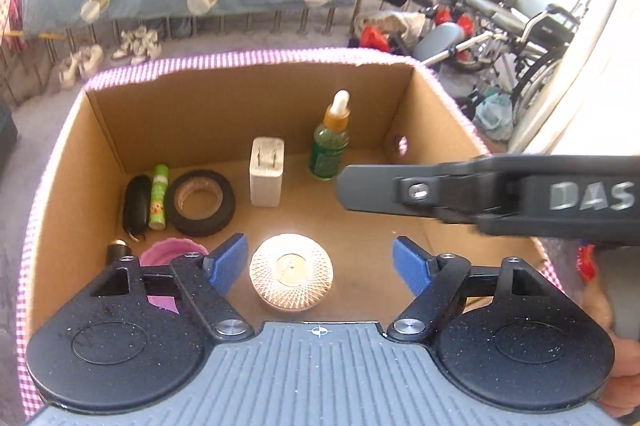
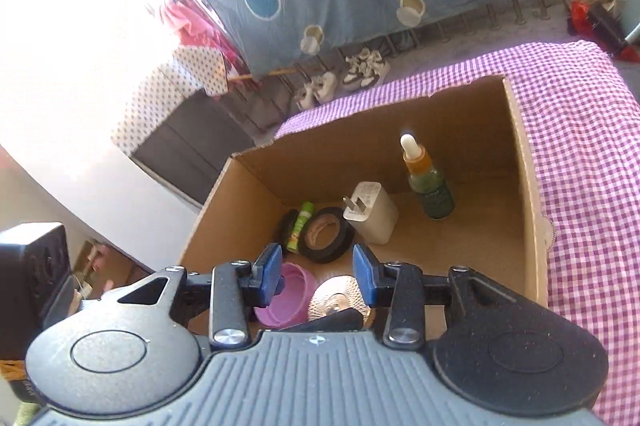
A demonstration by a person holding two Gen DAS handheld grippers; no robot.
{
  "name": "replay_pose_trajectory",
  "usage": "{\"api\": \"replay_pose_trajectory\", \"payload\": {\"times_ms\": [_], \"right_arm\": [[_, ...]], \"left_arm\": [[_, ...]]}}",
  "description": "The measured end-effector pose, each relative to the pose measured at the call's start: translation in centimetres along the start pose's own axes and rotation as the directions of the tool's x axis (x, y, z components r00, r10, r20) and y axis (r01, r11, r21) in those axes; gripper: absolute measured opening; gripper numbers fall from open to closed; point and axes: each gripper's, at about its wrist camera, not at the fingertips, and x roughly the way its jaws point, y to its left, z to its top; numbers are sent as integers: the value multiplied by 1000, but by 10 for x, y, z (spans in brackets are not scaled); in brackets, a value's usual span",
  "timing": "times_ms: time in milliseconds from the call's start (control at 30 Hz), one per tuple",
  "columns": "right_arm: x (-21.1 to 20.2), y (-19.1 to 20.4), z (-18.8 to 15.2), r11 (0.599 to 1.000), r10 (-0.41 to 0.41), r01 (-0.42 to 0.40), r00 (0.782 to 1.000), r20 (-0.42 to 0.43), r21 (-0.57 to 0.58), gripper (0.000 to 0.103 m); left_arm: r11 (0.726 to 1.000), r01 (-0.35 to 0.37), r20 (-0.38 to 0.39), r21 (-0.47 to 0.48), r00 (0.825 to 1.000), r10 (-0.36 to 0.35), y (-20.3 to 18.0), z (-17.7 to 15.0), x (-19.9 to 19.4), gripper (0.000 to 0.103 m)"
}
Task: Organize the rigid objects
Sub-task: 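Lower the gold jar into the box and open the right gripper, then reach the right gripper to the white pill bottle and close on its lid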
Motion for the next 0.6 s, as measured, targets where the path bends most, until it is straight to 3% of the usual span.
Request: {"api": "replay_pose_trajectory", "payload": {"times_ms": [100,333,567,600], "right_arm": [[-36,3,-14,992,104,-108,993,61,71,43],[-100,18,-54,987,120,-138,973,198,79,44],[-94,35,-91,988,110,-127,978,176,88,44],[-89,37,-93,988,114,-130,980,163,86,49]], "left_arm": [[999,20,57,35,998,-22,-9,-8,-27,85],[993,91,136,77,986,-101,-12,-34,-86,94],[998,27,207,64,977,-40,12,-67,-126,97],[998,10,212,58,977,-22,16,-70,-129,98]]}}
